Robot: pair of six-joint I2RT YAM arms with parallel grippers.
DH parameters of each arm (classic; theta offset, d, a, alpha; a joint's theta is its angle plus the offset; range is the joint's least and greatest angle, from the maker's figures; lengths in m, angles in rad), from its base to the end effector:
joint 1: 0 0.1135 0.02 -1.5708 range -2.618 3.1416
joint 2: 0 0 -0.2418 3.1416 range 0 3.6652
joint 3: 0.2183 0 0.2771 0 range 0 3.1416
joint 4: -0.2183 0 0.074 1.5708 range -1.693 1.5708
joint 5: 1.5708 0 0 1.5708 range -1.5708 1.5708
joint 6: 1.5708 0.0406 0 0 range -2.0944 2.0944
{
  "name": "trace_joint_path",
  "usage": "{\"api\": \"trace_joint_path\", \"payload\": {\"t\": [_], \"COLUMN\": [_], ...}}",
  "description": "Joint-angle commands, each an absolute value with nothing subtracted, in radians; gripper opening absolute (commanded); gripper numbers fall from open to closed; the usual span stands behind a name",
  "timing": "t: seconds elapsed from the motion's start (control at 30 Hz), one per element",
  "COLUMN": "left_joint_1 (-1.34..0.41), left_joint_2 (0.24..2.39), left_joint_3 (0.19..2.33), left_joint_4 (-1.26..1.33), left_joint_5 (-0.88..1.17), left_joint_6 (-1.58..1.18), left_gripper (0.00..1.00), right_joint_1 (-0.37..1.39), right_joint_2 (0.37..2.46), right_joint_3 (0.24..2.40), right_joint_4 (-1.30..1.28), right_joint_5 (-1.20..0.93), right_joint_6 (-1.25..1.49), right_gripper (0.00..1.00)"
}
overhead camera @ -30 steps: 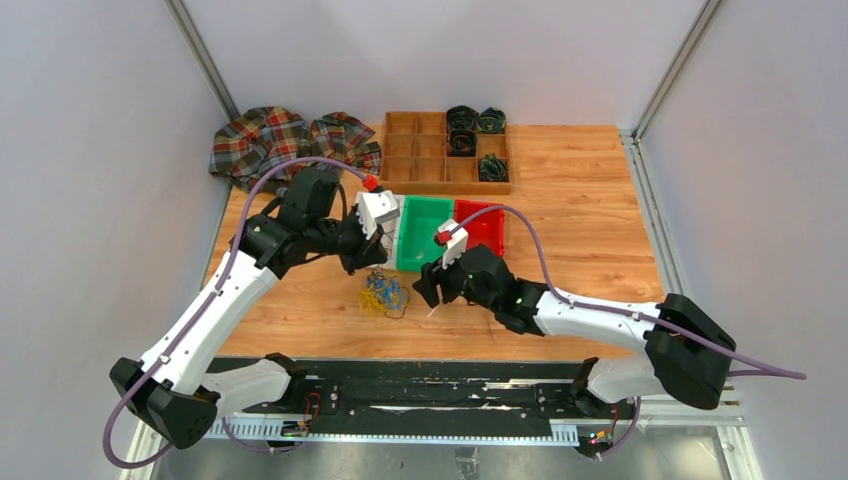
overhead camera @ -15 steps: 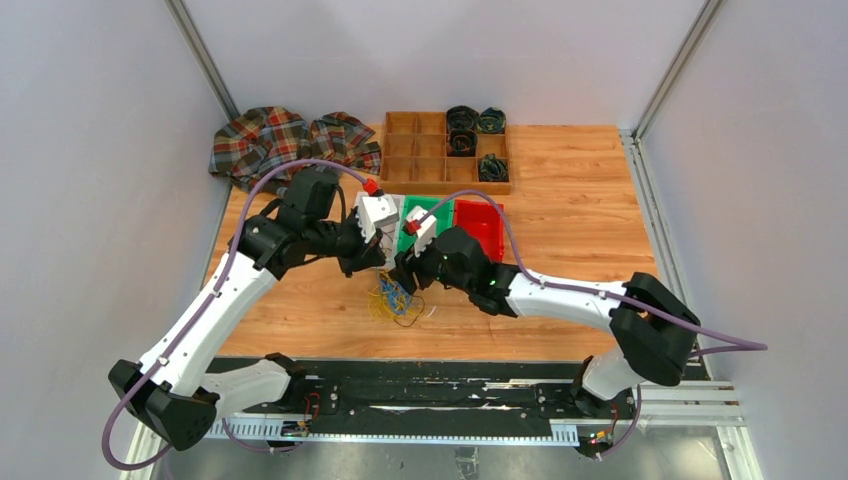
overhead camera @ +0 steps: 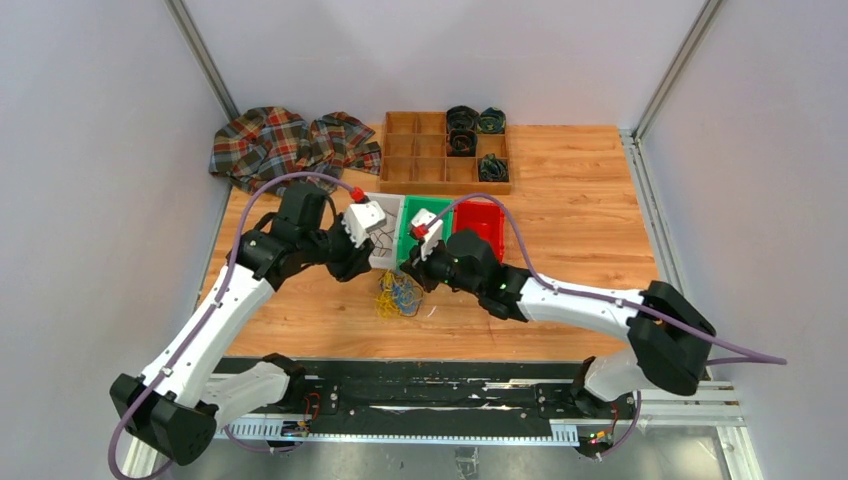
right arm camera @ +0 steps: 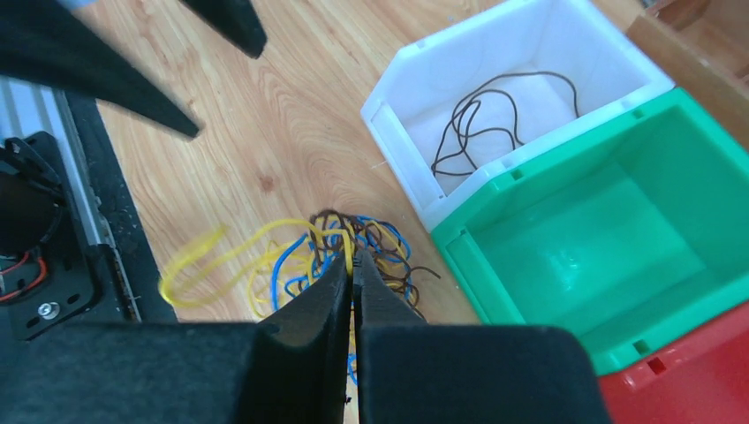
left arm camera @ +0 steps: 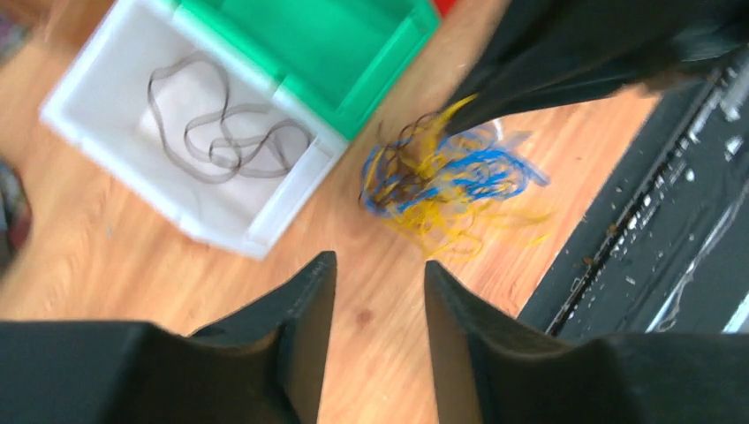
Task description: Untangle the cables
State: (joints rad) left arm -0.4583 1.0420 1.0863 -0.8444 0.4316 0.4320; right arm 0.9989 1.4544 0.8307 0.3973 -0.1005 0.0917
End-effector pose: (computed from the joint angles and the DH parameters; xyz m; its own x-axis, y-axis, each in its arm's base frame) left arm 0.2103 -0.1227 0.3147 -0.3066 0.5753 -0.7583 0.8717 0.4897 0.0191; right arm 0.1904 0.3033 0.2187 -0.2024 -0.1462 -0.9683 -0.8747 0.4717 0.1117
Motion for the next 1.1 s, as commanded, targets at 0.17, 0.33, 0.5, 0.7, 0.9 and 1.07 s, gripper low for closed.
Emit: {"api": "trace_joint_path", "payload": {"t": [0.17, 0.33, 0.5, 0.7, 0.9, 1.07], "left_joint_1": [-0.330, -0.330, -0.331, -0.332, -0.353, -0.403], "left_joint_2": [0.978, 0.995, 1.046, 1.093, 1.101, 1.109], "left_joint_3": [1.043, 1.080, 1.110, 1.129, 1.110, 1.089], "left_joint_4": [-0.786, -0.840, -0.841, -0.840, -0.839, -0.838], "left_joint_5": [0.491, 0.705, 0.823, 0.874, 0.914, 0.873], "left_joint_6": [0.423, 0.454, 0.439, 0.451, 0.504, 0.562], "left_gripper": [0.81, 0.84, 0.81, 0.74, 0.67, 0.51], "right_joint_1": [0.993, 0.992, 0.992, 0.994, 0.997, 1.000], "right_joint_2": [1.310, 1.284, 1.276, 1.283, 1.305, 1.314], "right_joint_3": [0.784, 0.788, 0.817, 0.851, 0.876, 0.890], "right_joint_4": [0.420, 0.457, 0.463, 0.481, 0.486, 0.470], "right_joint_5": [-0.117, -0.168, -0.223, -0.280, -0.319, -0.331], "right_joint_6": [0.096, 0.133, 0.158, 0.197, 0.213, 0.215], "right_gripper": [0.01, 0.01, 0.01, 0.01, 0.01, 0.01]}}
